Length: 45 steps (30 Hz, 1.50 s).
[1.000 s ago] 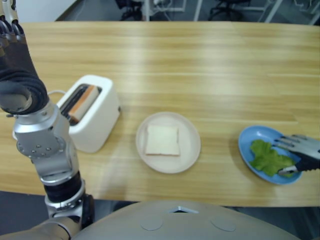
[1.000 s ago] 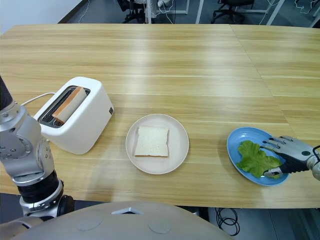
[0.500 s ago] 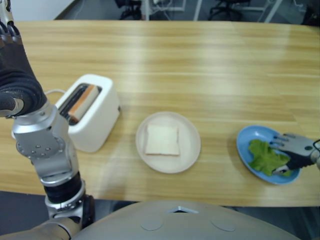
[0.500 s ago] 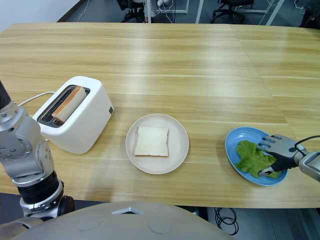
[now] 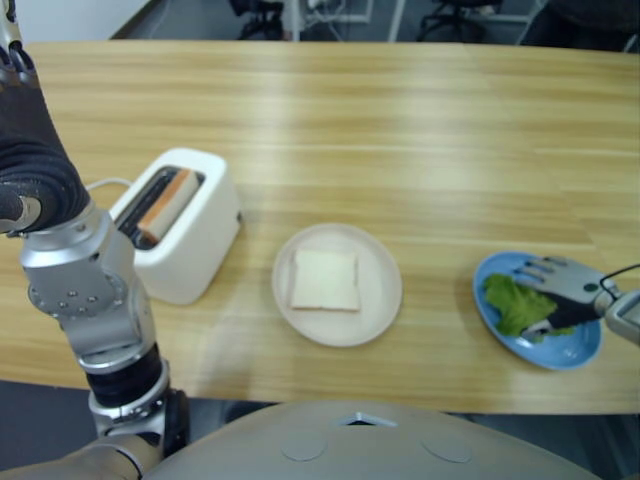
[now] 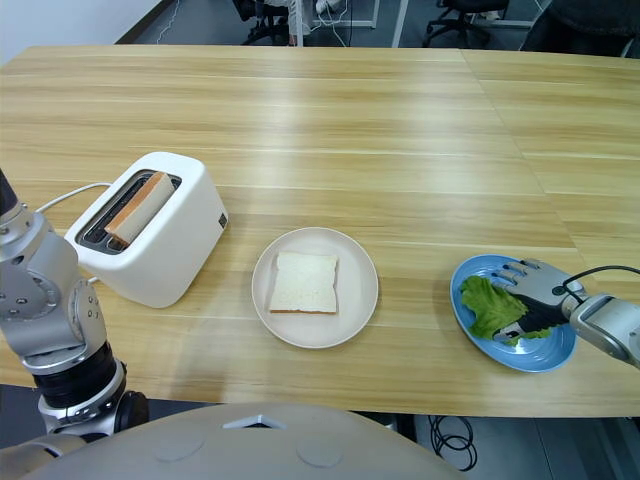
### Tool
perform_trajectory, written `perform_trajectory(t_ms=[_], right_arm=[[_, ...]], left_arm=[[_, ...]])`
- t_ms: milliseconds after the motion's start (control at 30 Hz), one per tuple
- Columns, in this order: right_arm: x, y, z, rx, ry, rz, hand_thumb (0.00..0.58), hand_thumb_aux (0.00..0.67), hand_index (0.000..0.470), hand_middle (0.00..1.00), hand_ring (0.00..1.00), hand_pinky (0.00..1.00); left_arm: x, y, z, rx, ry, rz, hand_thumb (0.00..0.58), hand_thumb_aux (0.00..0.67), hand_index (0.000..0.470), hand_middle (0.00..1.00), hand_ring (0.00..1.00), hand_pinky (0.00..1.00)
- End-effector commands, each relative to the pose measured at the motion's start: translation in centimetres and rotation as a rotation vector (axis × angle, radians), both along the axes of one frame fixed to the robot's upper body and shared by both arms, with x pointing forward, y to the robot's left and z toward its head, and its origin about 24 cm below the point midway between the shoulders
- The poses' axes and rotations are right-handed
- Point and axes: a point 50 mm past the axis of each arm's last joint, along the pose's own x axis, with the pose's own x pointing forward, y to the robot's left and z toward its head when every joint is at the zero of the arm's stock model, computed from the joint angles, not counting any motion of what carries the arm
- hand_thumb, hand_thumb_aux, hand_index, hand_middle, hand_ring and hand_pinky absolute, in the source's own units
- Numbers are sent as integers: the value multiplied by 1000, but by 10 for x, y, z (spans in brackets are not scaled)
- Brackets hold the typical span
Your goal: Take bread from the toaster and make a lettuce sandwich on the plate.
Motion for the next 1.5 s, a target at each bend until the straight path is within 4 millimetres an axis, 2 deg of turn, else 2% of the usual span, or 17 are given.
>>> perform_trajectory(t_ms=[33,200,233,267,533,567,600,633,667,1200,1500], right_arm=[[-8,9,-16,6,68,21,0,0,0,0,0,0],[-10,13,-23,1,77,29,0,0,0,0,0,0],[-9,13,-24,0,72,28,316,218,150,0,0,0],[-9,13,-25,-4,66,27,580,670,460,0,0,0],[-2,13,-29,13,-26,44,580,670,460,0,0,0],[-2,14,-30,20,-39,50,580,670,460,259,259,259],[-1,15,-30,26,-51,57,580,670,460,259,259,259],[0,16,-29,33,-62,65,580,670,460,780,780,780],[1,18,-27,45,-74,70,580,670,460,1000,1000,1000],[12,21,-21,131,-219,78,580,670,460,1000,1000,1000],[23,15,1,159,-374,71,580,670,460,1000,1000,1000]], left_arm=[[-2,1,3,6,-4,3,0,0,0,0,0,0],[-3,2,4,5,-2,4,0,0,0,0,0,0],[-3,2,4,5,-2,4,0,0,0,0,0,0],[-3,2,4,6,-1,4,0,0,0,0,0,0],[-3,3,5,9,2,8,0,0,0,0,0,0],[-3,3,5,10,3,7,0,0,0,0,0,0],[-2,3,5,10,4,7,0,0,0,0,0,0],[-2,3,5,11,4,7,0,0,0,0,0,0],[-2,3,5,12,5,7,0,0,0,0,0,0],[1,2,4,26,7,12,0,0,0,0,0,0],[2,0,3,30,6,14,0,0,0,0,0,0]])
